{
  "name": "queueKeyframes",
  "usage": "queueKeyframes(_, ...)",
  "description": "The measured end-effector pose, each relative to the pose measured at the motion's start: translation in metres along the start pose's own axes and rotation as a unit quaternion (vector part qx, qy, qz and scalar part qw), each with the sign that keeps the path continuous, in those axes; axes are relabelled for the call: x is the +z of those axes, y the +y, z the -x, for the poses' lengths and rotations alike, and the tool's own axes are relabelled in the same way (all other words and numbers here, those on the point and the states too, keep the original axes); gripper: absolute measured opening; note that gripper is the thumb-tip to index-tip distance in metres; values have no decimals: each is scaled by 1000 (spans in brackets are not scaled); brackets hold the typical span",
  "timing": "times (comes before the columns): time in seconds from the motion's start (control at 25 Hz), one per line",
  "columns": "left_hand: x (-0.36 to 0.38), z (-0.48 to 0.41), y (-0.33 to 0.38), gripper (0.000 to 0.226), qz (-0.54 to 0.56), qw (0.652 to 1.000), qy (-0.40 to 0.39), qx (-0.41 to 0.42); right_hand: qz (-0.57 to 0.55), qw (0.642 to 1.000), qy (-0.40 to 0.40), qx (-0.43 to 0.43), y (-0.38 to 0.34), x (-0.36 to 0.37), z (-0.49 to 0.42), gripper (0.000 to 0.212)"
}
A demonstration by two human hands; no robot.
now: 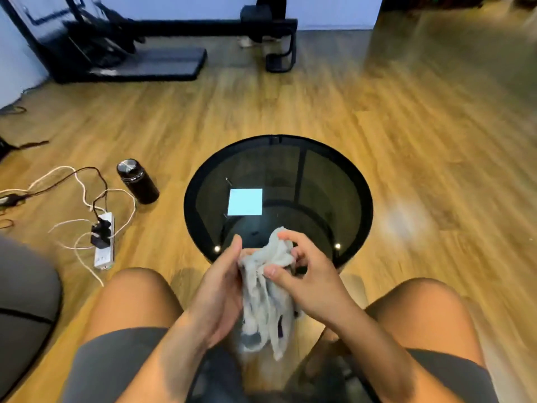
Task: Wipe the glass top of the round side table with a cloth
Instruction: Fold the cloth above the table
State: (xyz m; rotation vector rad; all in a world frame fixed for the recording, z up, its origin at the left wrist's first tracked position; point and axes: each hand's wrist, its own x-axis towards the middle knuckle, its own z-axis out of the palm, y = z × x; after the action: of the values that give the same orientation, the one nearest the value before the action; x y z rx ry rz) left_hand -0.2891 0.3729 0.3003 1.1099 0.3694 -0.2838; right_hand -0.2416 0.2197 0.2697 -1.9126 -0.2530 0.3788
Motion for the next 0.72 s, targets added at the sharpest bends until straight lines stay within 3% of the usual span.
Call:
queueKeyframes(0.16,6,23,-9,27,-162,981,65,80,-21,996,55,-62,-7,-3,29,40)
queueKeyframes(0.28,14,34,-4,10,-300,938,70,162,-78,991,79,-77,-22,-8,41,39)
queueKeyframes(0.44,18,40,20,16,-301,927,89,204,-123,984,121,-35,-35,-24,40,30)
queueKeyframes(0.56,18,38,46,19,-342,907,43,241,-143,986,82,-8,-36,-34,34,18)
queueKeyframes(0.64,18,36,63,17,-389,891,1,233,-93,995,14,-24,-35,-36,34,44)
queueKeyframes(0.72,17,34,84,14,-420,882,-53,207,-26,999,-18,-43,-32,-42,31,44)
